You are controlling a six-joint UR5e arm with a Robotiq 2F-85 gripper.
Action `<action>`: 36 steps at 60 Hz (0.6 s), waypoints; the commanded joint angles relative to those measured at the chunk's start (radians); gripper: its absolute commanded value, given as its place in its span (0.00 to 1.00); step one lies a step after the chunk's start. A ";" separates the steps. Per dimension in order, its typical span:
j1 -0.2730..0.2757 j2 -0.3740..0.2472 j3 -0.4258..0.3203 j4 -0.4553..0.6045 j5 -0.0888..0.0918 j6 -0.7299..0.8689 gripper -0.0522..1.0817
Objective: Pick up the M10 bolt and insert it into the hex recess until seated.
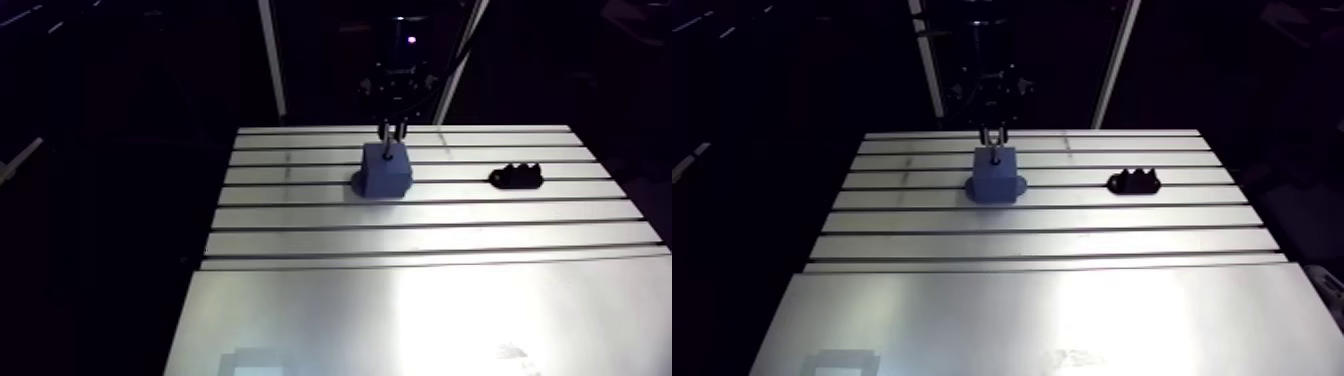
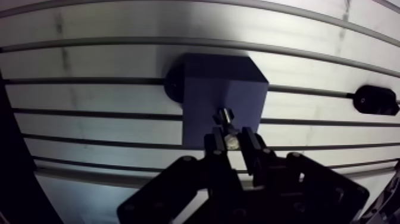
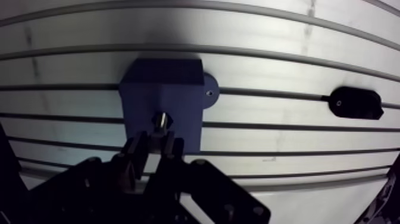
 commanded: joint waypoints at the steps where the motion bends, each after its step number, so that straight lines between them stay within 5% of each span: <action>1: 0.001 0.004 0.001 0.000 0.001 0.001 0.75; 36: -0.003 0.002 0.001 0.000 0.000 0.001 0.76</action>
